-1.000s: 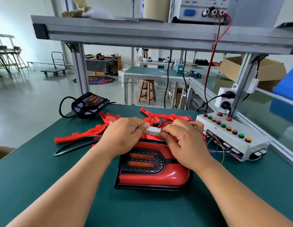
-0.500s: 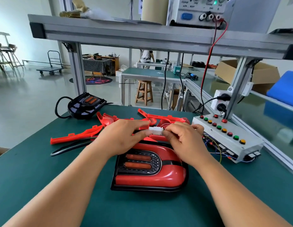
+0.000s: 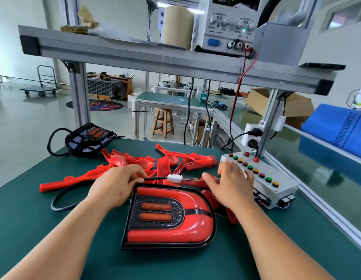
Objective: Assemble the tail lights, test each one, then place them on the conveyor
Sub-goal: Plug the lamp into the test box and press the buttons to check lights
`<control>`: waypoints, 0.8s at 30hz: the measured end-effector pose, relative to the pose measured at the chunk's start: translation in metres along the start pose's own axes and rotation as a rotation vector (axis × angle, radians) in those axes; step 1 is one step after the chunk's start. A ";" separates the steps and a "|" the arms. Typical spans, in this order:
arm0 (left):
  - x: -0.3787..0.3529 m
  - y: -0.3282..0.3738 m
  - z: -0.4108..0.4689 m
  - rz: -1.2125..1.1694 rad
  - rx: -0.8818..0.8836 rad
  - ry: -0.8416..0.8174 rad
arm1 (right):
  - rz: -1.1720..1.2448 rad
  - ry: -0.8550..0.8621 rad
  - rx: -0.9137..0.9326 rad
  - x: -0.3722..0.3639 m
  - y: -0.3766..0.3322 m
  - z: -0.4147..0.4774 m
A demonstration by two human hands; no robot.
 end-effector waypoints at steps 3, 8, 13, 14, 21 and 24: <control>-0.003 -0.001 0.001 0.003 0.015 0.014 | -0.061 -0.146 -0.061 -0.009 0.007 0.011; -0.004 -0.002 0.000 0.018 0.022 0.018 | -0.146 -0.272 -0.085 -0.012 0.009 0.033; -0.004 0.000 0.000 0.021 0.017 0.021 | -0.228 -0.352 -0.092 -0.010 0.010 0.051; -0.004 0.000 0.000 0.021 0.020 0.018 | -0.238 -0.367 -0.095 -0.010 0.010 0.053; -0.003 0.000 0.000 0.030 0.021 0.020 | -0.309 -0.385 -0.067 -0.014 0.010 0.056; -0.003 0.000 0.000 0.037 0.029 0.019 | -0.304 -0.388 -0.061 -0.016 0.010 0.055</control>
Point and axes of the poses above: each hand's wrist, its own z-axis towards the middle knuckle, its own x-axis out of the back of the hand, y = z × x, the point moved 6 cm from there along z, towards the middle knuckle, and after that the axes turned 4 degrees about z, right-handed, at the moved point
